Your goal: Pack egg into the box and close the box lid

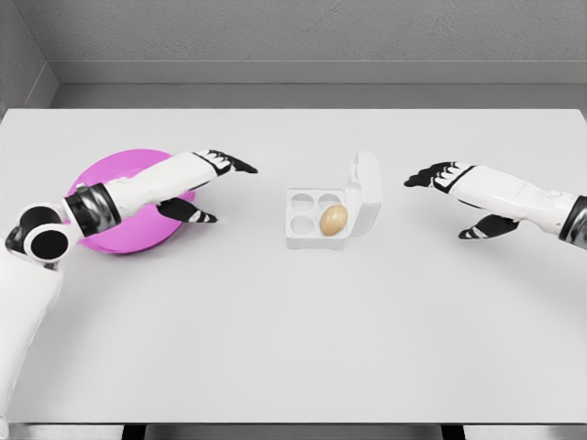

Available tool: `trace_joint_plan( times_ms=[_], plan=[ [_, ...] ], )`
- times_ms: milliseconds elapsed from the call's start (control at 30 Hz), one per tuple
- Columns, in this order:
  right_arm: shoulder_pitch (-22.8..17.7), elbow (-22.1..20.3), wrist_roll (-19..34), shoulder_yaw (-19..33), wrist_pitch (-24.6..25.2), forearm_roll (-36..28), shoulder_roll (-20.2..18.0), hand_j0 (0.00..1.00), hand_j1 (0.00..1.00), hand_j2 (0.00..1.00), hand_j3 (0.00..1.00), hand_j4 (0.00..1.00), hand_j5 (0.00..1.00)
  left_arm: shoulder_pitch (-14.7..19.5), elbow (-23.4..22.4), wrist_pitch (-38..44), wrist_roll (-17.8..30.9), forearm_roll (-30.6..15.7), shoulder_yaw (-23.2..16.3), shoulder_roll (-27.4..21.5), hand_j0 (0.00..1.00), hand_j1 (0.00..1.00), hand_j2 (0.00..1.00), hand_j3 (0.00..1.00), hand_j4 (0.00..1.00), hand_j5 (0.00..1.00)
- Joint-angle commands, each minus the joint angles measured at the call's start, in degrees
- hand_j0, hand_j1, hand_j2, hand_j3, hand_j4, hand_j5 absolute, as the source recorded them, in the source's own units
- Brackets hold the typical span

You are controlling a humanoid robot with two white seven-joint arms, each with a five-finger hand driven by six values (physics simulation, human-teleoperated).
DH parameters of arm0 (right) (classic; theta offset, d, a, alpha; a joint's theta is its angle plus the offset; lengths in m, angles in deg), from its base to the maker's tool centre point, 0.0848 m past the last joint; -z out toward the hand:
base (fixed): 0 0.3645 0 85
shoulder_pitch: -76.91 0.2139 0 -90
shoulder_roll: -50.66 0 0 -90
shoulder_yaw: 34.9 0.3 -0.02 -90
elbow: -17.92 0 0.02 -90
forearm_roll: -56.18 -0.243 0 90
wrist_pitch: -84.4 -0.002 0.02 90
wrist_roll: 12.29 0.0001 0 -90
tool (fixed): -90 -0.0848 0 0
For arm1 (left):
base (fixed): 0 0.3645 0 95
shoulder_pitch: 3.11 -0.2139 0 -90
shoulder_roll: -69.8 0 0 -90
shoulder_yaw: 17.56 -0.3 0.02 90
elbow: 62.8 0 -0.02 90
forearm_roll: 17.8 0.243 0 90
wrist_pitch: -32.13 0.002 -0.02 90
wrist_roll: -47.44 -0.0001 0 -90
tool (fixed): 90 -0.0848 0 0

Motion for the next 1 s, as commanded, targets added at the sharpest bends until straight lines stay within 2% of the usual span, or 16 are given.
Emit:
trace_joint_plan(
  times_ms=[0,67,133,167,233,300,367,567,767,967],
  plan=[
    [0.0,-0.7,-0.1,-0.1,0.1,-0.3,0.0,1.00,1.00,1.00,1.00,1.00,1.00,-0.5,5.9,0.3,-0.1,-7.4,6.0,-5.2,1.00,1.00,1.00,1.00,1.00,1.00],
    [0.1,-1.4,-0.1,-1.1,0.1,-0.3,0.1,1.00,1.00,1.00,1.00,1.00,1.00,-2.2,6.3,0.3,-0.1,-12.4,8.0,-7.4,1.00,1.00,1.00,1.00,1.00,1.00],
    [0.1,-1.4,0.0,-1.3,0.1,-0.3,0.7,1.00,1.00,1.00,1.00,1.00,1.00,-5.1,6.1,0.3,-0.1,-16.4,11.8,-8.1,1.00,1.00,1.00,1.00,1.00,1.00],
    [0.1,-2.8,-0.1,-1.3,0.1,-0.2,0.8,1.00,1.00,1.00,1.00,1.00,1.00,-6.7,5.6,0.3,-0.1,-18.0,13.3,-8.3,1.00,1.00,1.00,1.00,1.00,1.00],
    [0.1,-4.3,-0.1,-1.3,0.2,-0.2,0.9,1.00,1.00,1.00,1.00,1.00,1.00,-11.5,5.4,0.3,-0.1,-18.1,15.9,-7.6,1.00,1.00,1.00,1.00,1.00,1.00],
    [0.1,-5.3,-0.1,-1.3,0.2,-0.2,0.9,1.00,1.00,1.00,1.00,1.00,1.00,-16.7,3.9,0.3,-0.1,-18.1,22.4,-5.7,1.00,1.00,1.00,1.00,1.00,1.00],
    [0.1,-6.6,-0.1,-1.3,0.2,-0.2,1.0,1.00,1.00,1.00,1.00,1.00,1.00,-17.4,3.7,0.3,-0.1,-18.5,26.7,-5.2,1.00,1.00,1.00,1.00,1.00,1.00],
    [0.1,-8.1,-0.1,-1.4,0.2,-0.2,2.3,1.00,1.00,1.00,1.00,1.00,1.00,-18.3,3.6,0.3,-0.1,-18.4,27.1,-4.6,1.00,1.00,1.00,1.00,1.00,1.00],
    [0.3,-16.3,-0.3,-3.9,0.2,1.1,5.3,1.00,1.00,1.00,1.00,1.00,1.00,-18.3,3.6,0.3,-0.1,-18.2,27.1,-4.6,1.00,1.00,1.00,1.00,1.00,1.00],
    [0.3,-18.8,-0.3,-3.8,-0.6,1.2,5.4,1.00,1.00,1.00,1.00,1.00,1.00,-18.5,3.7,0.3,-0.1,-18.2,27.1,-4.6,1.00,1.00,1.00,1.00,1.00,1.00]
  ],
)
